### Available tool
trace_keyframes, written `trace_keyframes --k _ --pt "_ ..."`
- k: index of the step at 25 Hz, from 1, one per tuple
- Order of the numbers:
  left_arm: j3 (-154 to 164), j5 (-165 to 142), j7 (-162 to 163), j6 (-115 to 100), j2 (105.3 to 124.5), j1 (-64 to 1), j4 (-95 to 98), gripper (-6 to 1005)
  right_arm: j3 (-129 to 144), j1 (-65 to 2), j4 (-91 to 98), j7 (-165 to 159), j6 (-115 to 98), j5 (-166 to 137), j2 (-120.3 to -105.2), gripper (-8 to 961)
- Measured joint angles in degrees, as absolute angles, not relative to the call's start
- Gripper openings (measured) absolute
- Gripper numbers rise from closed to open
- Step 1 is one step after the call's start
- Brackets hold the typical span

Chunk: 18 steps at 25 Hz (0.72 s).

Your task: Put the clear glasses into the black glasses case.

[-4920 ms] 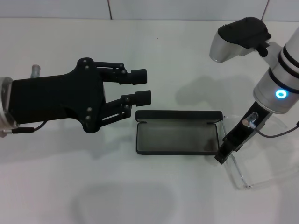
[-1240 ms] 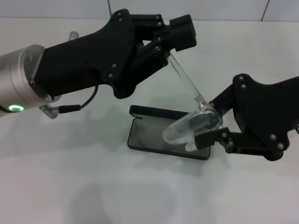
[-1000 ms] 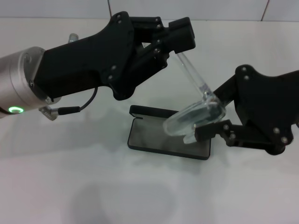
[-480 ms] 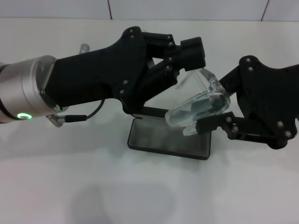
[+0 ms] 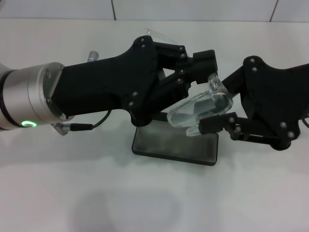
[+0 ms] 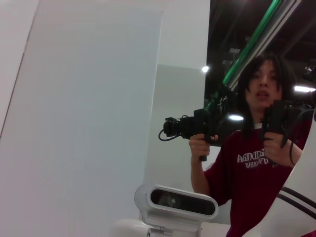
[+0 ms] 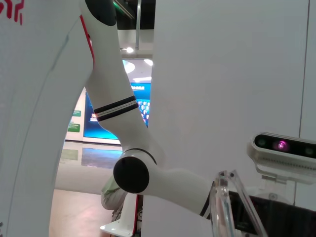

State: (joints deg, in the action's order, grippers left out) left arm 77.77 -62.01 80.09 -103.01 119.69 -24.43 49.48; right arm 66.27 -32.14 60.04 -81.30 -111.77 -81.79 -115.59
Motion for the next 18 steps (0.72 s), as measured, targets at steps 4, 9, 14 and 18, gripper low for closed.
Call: trace_keyframes --k 4,9,14,18 --pt "77.65 -62.05 80.01 -103.07 119.7 -24.26 49.49 68 66.27 -32.17 60.01 -81.23 -111.54 -81.82 -115.57 123" --pt "75.72 -62.06 79.97 -103.07 119.6 -23.39 49.58 67 66.26 -31.83 60.01 -81.18 -111.53 -81.82 -115.57 123" --pt "71.57 -62.06 79.95 -103.14 119.54 -21.91 49.74 67 65.04 -31.15 60.01 -80.52 -111.7 -81.64 -115.51 123" --pt "67.21 -62.06 79.94 -103.17 119.57 -20.7 49.54 67 61.19 -30.64 59.73 -78.32 -114.93 -80.6 -115.5 123"
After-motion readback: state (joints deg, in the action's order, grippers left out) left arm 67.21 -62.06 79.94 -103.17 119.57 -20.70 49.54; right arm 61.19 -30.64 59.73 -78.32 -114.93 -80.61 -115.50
